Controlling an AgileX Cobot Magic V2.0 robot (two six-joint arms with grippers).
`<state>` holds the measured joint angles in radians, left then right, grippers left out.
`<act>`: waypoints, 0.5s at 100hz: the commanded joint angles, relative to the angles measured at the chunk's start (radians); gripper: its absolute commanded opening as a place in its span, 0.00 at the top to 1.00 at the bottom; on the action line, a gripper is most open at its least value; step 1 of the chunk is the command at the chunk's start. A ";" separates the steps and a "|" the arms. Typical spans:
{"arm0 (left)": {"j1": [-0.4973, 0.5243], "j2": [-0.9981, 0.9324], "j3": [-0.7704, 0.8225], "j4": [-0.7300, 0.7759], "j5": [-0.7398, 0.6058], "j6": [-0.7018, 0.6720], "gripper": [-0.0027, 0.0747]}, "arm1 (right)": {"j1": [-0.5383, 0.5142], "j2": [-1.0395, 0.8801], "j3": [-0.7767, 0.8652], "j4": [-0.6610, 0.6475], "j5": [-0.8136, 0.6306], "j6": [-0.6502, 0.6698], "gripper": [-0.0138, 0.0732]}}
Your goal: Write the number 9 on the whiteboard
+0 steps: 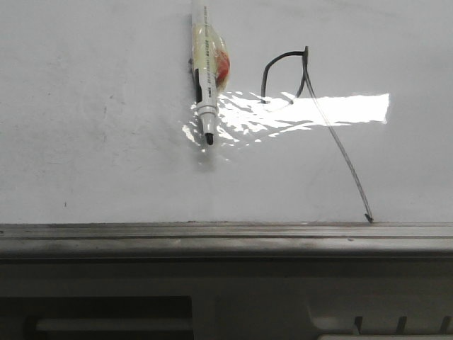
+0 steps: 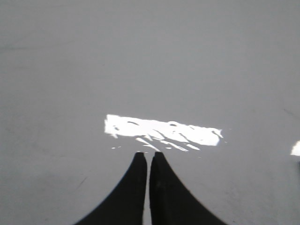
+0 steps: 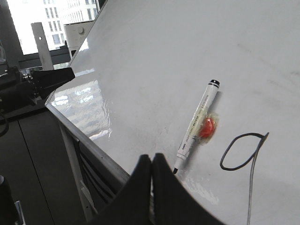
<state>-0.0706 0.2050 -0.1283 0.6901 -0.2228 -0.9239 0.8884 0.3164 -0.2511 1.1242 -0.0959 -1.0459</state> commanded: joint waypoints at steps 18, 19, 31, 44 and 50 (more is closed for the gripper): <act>-0.001 0.009 0.126 -0.193 -0.360 0.273 0.99 | -0.005 0.005 -0.026 -0.007 -0.034 -0.009 0.92; -0.001 0.009 0.133 -0.220 -0.360 0.285 0.99 | -0.005 0.005 -0.026 -0.007 -0.034 -0.009 0.92; -0.011 0.009 0.167 -0.423 -0.287 0.405 0.99 | -0.005 0.005 -0.026 -0.007 -0.034 -0.009 0.92; -0.049 0.004 0.174 -0.448 -0.119 0.511 0.99 | -0.005 0.005 -0.026 -0.007 -0.034 -0.009 0.92; -0.065 -0.014 0.174 -0.466 -0.026 0.555 0.99 | -0.005 0.005 -0.026 -0.007 -0.034 -0.009 0.92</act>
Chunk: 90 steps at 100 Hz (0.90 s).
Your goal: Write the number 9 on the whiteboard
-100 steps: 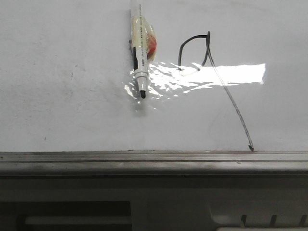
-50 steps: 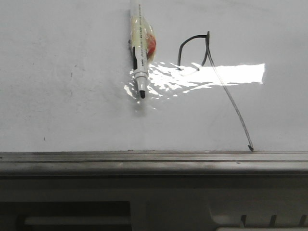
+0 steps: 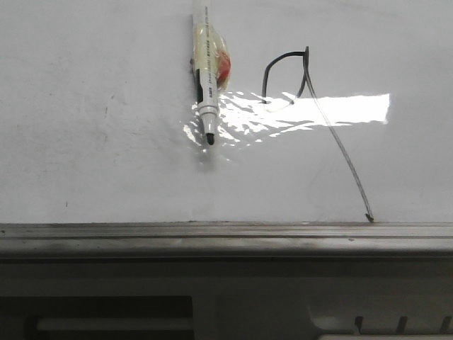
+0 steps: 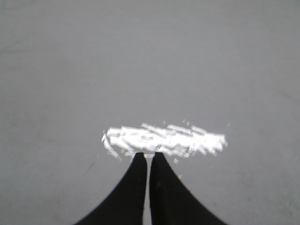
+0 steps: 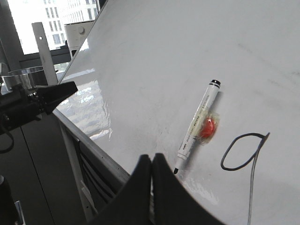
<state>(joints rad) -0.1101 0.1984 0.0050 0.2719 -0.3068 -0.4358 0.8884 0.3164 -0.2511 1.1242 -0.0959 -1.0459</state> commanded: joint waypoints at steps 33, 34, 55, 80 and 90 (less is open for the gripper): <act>-0.052 -0.179 0.040 -0.126 0.498 0.138 0.99 | -0.005 0.005 -0.026 -0.007 -0.034 -0.009 0.92; -0.052 -0.182 0.040 -0.128 0.508 0.138 0.99 | -0.005 0.005 -0.026 -0.007 -0.034 -0.009 0.92; -0.052 -0.228 0.040 -0.184 0.631 0.138 0.99 | -0.005 0.005 -0.026 -0.007 -0.031 -0.009 0.92; -0.052 -0.228 0.040 -0.184 0.629 0.138 0.99 | -0.005 0.005 -0.026 -0.007 -0.031 -0.009 0.92; -0.052 -0.228 0.040 -0.184 0.629 0.138 0.99 | -0.005 0.005 -0.026 -0.007 -0.031 -0.009 0.92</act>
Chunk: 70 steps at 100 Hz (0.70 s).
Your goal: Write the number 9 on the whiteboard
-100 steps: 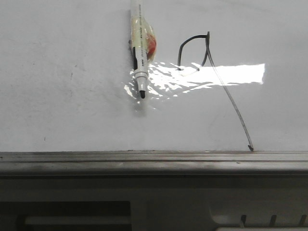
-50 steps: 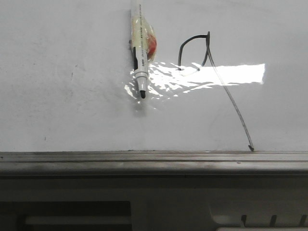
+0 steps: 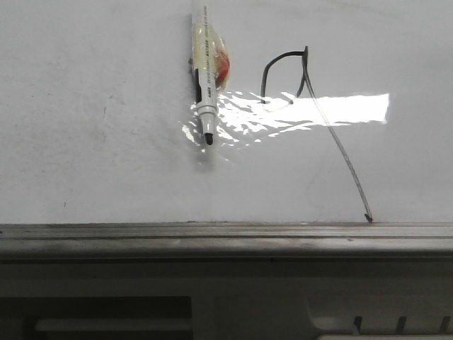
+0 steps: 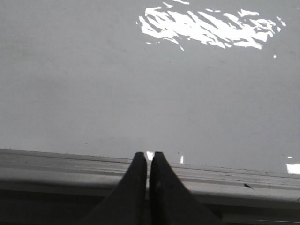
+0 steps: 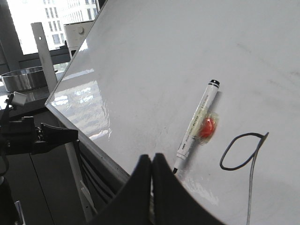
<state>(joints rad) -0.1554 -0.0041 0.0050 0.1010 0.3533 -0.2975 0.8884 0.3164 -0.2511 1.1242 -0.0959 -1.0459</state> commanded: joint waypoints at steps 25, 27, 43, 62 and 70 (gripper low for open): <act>-0.007 -0.025 0.040 -0.013 -0.031 -0.001 0.99 | -0.005 0.005 -0.026 -0.007 -0.031 -0.009 0.92; -0.007 -0.025 0.040 -0.013 -0.031 -0.001 0.99 | -0.005 0.005 -0.026 -0.007 -0.031 -0.009 0.92; -0.007 -0.025 0.040 -0.013 -0.031 -0.001 0.99 | -0.005 0.005 -0.026 -0.007 -0.031 -0.009 0.92; -0.007 -0.025 0.040 -0.013 -0.031 -0.001 0.99 | -0.005 0.005 -0.014 -0.007 -0.040 -0.009 0.92; -0.007 -0.025 0.040 -0.013 -0.031 -0.001 0.99 | -0.005 0.005 0.006 -0.051 -0.056 -0.009 0.92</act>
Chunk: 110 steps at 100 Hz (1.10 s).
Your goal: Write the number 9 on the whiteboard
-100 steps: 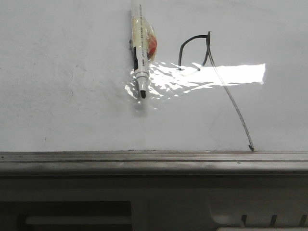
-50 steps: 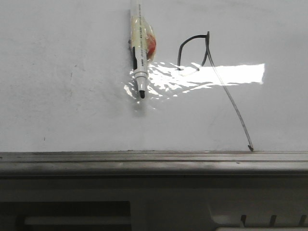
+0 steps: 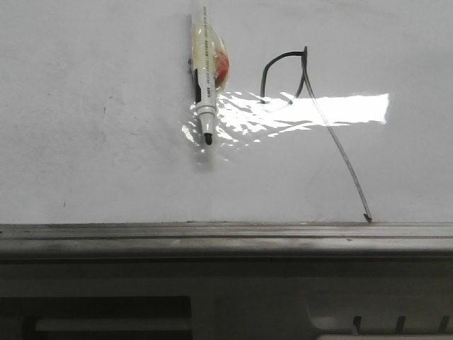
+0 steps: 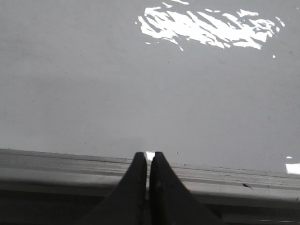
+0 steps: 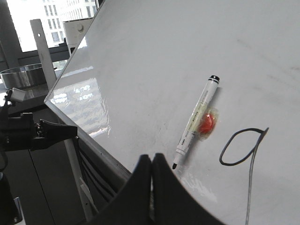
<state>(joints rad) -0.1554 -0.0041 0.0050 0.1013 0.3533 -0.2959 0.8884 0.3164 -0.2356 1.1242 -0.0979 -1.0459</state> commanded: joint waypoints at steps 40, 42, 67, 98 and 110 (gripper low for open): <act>-0.007 -0.025 0.040 -0.013 -0.031 -0.002 0.99 | -0.427 0.003 0.270 -1.058 -0.099 0.963 0.92; -0.007 -0.025 0.040 -0.013 -0.031 -0.002 0.99 | -0.462 0.001 0.270 -1.089 -0.080 0.977 0.92; -0.007 -0.025 0.040 -0.013 -0.031 -0.002 0.99 | -0.767 -0.104 0.272 -1.237 0.104 1.040 0.92; -0.007 -0.025 0.040 -0.013 -0.031 -0.002 0.99 | -0.805 -0.342 0.272 -1.237 0.395 1.040 0.92; -0.007 -0.025 0.040 -0.013 -0.031 -0.002 0.99 | -0.805 -0.336 0.272 -1.237 0.406 1.040 0.92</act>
<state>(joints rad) -0.1554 -0.0041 0.0050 0.0990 0.3533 -0.2959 0.0903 -0.0087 0.0093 -0.1012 0.3303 -0.0090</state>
